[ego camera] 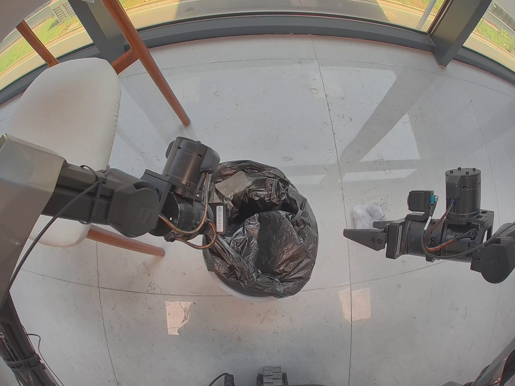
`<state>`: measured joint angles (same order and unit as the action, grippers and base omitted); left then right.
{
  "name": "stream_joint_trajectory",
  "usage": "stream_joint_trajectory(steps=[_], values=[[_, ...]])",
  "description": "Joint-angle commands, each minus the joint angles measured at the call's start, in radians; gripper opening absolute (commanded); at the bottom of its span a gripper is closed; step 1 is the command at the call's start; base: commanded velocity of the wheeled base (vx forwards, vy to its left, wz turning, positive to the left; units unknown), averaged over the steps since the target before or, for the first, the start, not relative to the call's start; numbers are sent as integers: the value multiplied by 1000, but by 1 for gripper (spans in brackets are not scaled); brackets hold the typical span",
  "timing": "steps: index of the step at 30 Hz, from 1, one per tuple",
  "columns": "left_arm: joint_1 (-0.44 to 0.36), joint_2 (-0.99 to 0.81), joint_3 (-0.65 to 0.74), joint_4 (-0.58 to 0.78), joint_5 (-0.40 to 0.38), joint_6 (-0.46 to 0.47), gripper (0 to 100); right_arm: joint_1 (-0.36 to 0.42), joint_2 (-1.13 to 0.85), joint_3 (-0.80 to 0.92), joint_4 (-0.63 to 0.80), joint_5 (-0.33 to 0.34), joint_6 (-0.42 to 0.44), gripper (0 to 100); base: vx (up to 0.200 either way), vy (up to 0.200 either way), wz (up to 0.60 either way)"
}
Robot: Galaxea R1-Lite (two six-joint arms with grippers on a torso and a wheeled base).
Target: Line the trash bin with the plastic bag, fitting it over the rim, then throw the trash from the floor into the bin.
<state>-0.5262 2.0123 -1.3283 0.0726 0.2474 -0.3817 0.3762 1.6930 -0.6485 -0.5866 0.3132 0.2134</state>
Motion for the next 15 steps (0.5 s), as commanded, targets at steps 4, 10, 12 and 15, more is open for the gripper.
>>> stream_joint_trajectory(steps=[4,10,12,15], values=[[14,-47,121,-5,0,-39,0,0,-1,3,1,0,0,100,0,0,0],[17,-53,192,-10,0,-49,0,0,-3,3,1,0,0,100,0,0,0],[18,-53,196,-10,0,-49,0,0,-3,3,1,-2,0,100,0,0,0],[17,-55,221,-10,-2,-49,0,0,-1,3,-1,-2,0,100,0,0,0]])
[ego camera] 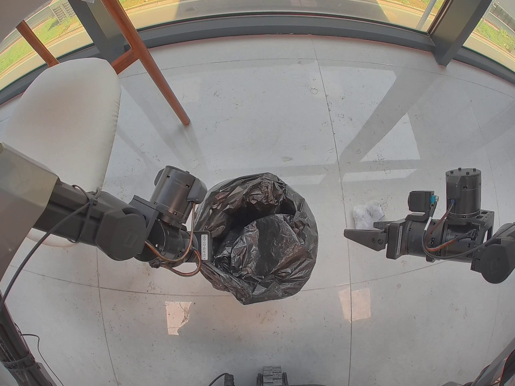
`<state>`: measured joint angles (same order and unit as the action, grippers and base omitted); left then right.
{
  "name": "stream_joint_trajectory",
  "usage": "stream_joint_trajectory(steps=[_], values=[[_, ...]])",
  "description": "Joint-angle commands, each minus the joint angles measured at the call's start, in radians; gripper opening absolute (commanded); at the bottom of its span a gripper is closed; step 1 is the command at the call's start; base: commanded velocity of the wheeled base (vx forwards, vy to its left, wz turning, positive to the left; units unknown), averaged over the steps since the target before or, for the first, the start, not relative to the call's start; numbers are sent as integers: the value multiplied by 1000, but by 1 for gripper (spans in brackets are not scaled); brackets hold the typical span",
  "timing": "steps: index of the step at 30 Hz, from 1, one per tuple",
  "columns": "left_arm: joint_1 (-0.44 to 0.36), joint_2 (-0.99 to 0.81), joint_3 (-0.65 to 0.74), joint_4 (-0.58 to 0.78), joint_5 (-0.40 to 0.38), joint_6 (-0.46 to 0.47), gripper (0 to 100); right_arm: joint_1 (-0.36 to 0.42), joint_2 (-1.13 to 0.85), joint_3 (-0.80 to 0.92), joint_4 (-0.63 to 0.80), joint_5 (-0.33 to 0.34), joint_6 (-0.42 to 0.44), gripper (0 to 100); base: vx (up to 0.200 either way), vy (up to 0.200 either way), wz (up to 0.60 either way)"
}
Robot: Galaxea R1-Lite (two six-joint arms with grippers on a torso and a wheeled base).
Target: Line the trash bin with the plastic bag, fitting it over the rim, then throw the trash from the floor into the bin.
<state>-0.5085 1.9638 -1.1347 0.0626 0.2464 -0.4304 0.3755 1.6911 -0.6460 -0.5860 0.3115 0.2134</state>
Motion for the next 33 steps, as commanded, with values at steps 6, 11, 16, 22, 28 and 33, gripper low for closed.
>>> stream_joint_trajectory(steps=[6,11,16,22,28,33], values=[[-7,-3,90,-64,-21,6,100,0,4,0,0,1,0,100,0,0,0],[-5,-8,116,-107,-24,7,100,0,4,0,0,1,0,100,0,0,0],[-2,-54,194,-106,-25,7,100,0,4,2,0,1,0,100,0,0,0],[-1,-85,279,-109,-36,7,100,0,6,9,0,1,-2,100,0,0,0],[2,-80,335,-125,-35,7,100,3,6,9,0,1,-2,100,0,0,0],[50,-69,369,-245,-35,9,100,3,1,11,0,1,-2,100,0,0,0]])
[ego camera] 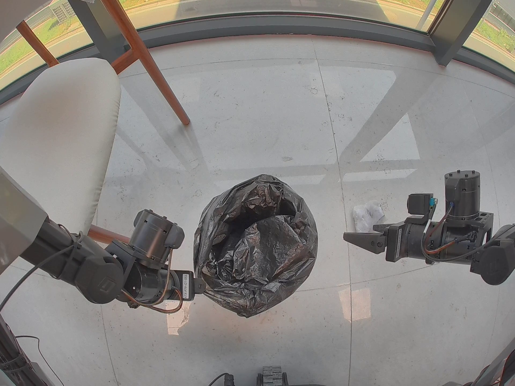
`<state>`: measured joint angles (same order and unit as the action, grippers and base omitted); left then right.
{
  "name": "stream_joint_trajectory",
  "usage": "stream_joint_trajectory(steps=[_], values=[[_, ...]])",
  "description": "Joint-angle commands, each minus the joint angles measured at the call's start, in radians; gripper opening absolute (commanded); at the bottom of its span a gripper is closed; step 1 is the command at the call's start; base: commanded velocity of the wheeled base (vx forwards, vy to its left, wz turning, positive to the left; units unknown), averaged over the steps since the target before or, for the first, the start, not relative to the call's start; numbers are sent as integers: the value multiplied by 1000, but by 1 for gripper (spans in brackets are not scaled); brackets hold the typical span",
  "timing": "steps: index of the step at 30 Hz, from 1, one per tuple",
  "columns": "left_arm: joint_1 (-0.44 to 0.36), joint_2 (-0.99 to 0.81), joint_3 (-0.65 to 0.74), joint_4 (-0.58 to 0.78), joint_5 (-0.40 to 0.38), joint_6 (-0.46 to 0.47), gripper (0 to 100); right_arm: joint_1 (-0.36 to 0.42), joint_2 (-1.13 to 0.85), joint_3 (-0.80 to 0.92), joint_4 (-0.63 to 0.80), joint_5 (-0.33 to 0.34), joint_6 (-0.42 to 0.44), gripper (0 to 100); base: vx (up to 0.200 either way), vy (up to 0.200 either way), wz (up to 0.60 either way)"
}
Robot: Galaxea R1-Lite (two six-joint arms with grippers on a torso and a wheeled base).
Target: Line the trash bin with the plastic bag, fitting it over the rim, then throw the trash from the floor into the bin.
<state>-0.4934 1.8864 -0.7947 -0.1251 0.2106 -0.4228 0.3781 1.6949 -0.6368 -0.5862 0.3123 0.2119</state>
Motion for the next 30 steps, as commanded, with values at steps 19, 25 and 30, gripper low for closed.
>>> stream_joint_trajectory(steps=[19,25,30], values=[[147,46,65,-249,-2,128,100,-2,-1,16,-1,1,0,100,0,0,0],[81,43,86,-251,0,124,100,-2,-3,16,-1,-1,0,100,0,0,0],[19,48,124,-252,1,122,100,-2,-4,16,-1,1,0,100,0,0,0]])
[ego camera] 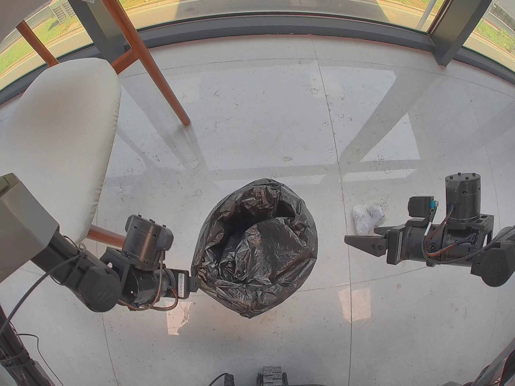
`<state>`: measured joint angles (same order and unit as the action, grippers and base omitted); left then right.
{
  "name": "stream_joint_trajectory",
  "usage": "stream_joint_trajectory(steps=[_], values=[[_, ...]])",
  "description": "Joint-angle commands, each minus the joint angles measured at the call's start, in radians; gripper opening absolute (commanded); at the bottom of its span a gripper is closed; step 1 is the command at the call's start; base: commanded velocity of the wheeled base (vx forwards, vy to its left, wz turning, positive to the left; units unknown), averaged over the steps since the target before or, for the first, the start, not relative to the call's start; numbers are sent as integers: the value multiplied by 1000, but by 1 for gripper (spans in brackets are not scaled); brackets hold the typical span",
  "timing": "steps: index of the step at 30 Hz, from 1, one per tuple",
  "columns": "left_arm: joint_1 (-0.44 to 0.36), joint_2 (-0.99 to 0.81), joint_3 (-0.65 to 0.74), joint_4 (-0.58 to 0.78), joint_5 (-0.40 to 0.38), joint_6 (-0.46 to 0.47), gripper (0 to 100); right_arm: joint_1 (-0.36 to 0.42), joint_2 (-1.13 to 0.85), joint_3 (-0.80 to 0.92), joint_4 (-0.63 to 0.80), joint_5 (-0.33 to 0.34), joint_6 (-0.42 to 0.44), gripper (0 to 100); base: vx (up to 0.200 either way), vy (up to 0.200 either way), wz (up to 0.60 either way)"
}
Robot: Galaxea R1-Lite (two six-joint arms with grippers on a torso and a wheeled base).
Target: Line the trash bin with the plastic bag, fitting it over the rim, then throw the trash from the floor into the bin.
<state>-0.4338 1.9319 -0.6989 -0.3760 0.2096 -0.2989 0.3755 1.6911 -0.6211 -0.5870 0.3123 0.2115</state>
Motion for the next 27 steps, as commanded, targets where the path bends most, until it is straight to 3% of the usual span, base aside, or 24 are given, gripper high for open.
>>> stream_joint_trajectory(steps=[1,10,13,16,27], values=[[-40,7,33,-1,2,-2,100,0,-1,0,0,-1,0,100,0,0,0],[1,48,18,-21,2,0,100,-1,-2,1,0,-1,0,100,0,0,0],[73,90,-54,-81,2,1,100,-3,-2,1,0,-1,0,100,0,0,0],[95,90,-99,-84,-1,-2,100,-3,-2,3,0,1,2,100,0,0,0],[56,-19,3,-81,-16,-20,100,-4,1,3,0,-1,2,100,0,0,0]])
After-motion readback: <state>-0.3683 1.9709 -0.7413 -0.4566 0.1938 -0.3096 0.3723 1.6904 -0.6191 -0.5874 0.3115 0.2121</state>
